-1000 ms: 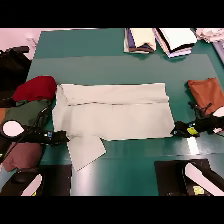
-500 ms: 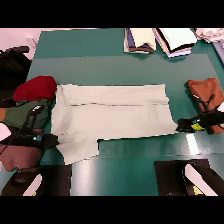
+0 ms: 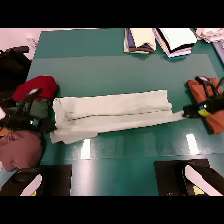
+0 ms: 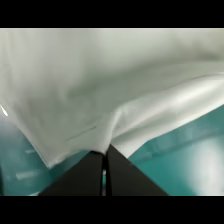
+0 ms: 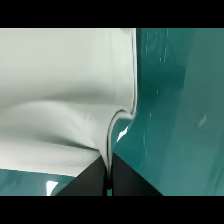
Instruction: Fold the shirts.
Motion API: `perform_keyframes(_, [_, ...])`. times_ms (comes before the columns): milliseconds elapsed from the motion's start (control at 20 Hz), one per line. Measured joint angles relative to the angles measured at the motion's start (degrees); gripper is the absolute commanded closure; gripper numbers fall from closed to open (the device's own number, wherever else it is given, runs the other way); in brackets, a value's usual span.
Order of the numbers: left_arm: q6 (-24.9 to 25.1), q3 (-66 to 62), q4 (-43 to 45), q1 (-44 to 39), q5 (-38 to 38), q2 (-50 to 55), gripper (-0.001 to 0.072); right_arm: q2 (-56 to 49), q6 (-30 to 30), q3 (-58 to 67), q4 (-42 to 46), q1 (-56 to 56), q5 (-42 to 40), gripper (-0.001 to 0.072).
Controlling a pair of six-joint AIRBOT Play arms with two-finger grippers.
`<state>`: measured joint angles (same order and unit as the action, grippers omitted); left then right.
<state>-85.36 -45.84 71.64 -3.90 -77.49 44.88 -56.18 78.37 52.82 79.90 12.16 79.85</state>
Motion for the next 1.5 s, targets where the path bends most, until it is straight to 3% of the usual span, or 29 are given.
perform_keyframes(450, [2.56,-18.18,5.33,0.0,14.36,26.08,0.0677,-23.69,4.0,22.12,-0.52,-6.12,-1.42,0.0694])
perform_keyframes(500, [2.67,-19.06,5.51,0.0,15.04,27.58,0.0646,-25.38,4.11,23.78,-0.59,-6.32,-1.25,0.0693])
perform_keyframes(550, [2.8,-19.69,5.62,0.0,15.82,28.7,0.0369,-26.99,4.31,25.4,-0.72,-6.36,-1.22,0.0654])
perform_keyframes(600, [2.82,-20.11,6.03,0.0,16.46,29.44,0.0195,-28.17,4.46,26.73,-0.76,-6.43,-1.29,0.0494])
perform_keyframes(650, [2.8,-20.44,6.05,0.09,16.83,29.9,0.0208,-29.22,4.28,27.96,-0.92,-6.36,-1.66,0.0406])
perform_keyframes(750, [2.75,-21.05,6.03,0.04,17.29,30.53,0.0209,-30.49,2.99,29.75,-3.52,-5.35,-2.19,0.0351])
perform_keyframes(900, [2.45,-22.25,5.73,0.09,16.44,30.95,0.0212,-31.34,-0.22,30.53,-9.57,-1.55,-1.66,0.021])
perform_keyframes(950, [2.27,-22.51,5.33,0.09,16.13,31.01,0.0388,-31.45,-1.22,30.08,-11.41,0.07,-0.9,0.0173])
perform_keyframes(1000, [2.05,-22.71,4.83,0.09,15.63,31.1,0.0648,-31.54,-2.14,29.2,-12.7,1.84,-0.17,0.0166])
perform_keyframes(1050, [1.88,-22.86,4.35,0.04,15.32,31.12,0.0678,-31.61,-2.84,27.89,-13.77,3.85,0.35,0.0105])
perform_keyframes(1400, [1.44,-23.06,-4.9,-2.47,17.53,31.3,0.0679,-34.03,-9.44,13.77,-23.63,13.88,-0.44,0.0084])
perform_keyframes(1500, [1.31,-23.04,-6.16,-5.33,19.47,31.3,0.0679,-35.56,-11.54,11.08,-28.63,13.81,-0.98,0.0131])
